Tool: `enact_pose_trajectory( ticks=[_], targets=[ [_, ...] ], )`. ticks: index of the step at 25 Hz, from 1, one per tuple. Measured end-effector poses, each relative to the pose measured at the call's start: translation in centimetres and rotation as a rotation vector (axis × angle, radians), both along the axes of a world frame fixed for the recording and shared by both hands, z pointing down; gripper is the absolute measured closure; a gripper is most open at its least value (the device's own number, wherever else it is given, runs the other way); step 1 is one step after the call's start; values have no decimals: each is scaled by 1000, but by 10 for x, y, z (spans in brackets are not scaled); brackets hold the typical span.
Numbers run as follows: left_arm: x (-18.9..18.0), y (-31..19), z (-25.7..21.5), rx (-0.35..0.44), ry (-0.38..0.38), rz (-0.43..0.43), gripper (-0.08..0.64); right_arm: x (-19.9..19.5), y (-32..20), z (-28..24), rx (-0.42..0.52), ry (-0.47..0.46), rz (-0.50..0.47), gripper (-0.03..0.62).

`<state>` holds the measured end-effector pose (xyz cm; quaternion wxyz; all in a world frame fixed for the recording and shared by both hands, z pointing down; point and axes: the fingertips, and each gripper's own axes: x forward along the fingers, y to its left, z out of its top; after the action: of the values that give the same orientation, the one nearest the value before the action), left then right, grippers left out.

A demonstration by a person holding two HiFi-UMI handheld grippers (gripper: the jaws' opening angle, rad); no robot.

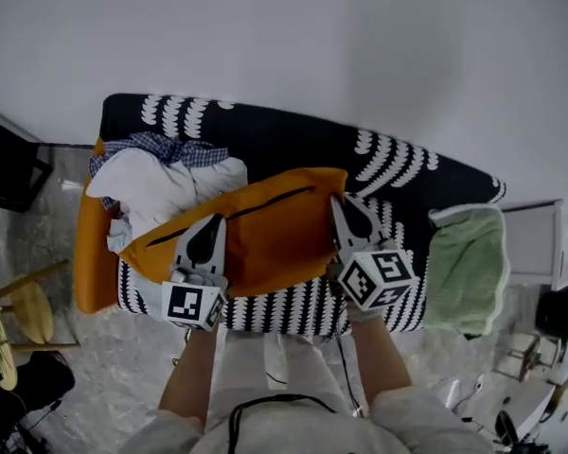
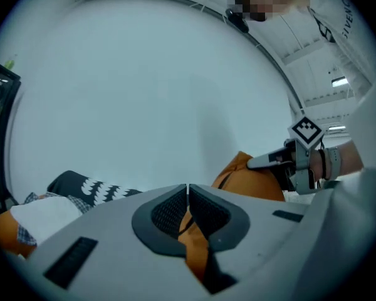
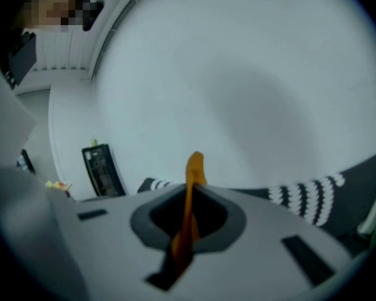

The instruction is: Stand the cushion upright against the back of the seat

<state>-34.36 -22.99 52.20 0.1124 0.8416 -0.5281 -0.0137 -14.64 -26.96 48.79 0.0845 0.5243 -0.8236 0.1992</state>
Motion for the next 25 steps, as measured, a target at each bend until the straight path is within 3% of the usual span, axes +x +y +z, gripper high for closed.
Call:
enact_pose_trajectory(
  ticks=[3,10,13,15,17,19,22,25],
  targets=[
    [43,2,-1,1,-19,100,529,22,9,-30,62,19,40,563],
    [121,-2,-2,0,4,247,529,65,26,-91,218,89,120,565],
    [148,-6,-5,-7,69,293,529,70,30,-115,289,165,118,565],
    [162,-9,-2,-30,151,306,529,68,33,-127,331,234,104,565],
    [174,-13,6,-74,253,315,531,63,36,-132,364,312,85,565],
    [184,-16,23,-134,304,334,531,55,36,-125,379,395,54,565],
    [188,-15,46,-184,274,369,531,40,33,-95,352,471,-3,565],
    [166,-8,29,-95,251,373,529,15,30,-77,339,516,-69,566]
  ],
)
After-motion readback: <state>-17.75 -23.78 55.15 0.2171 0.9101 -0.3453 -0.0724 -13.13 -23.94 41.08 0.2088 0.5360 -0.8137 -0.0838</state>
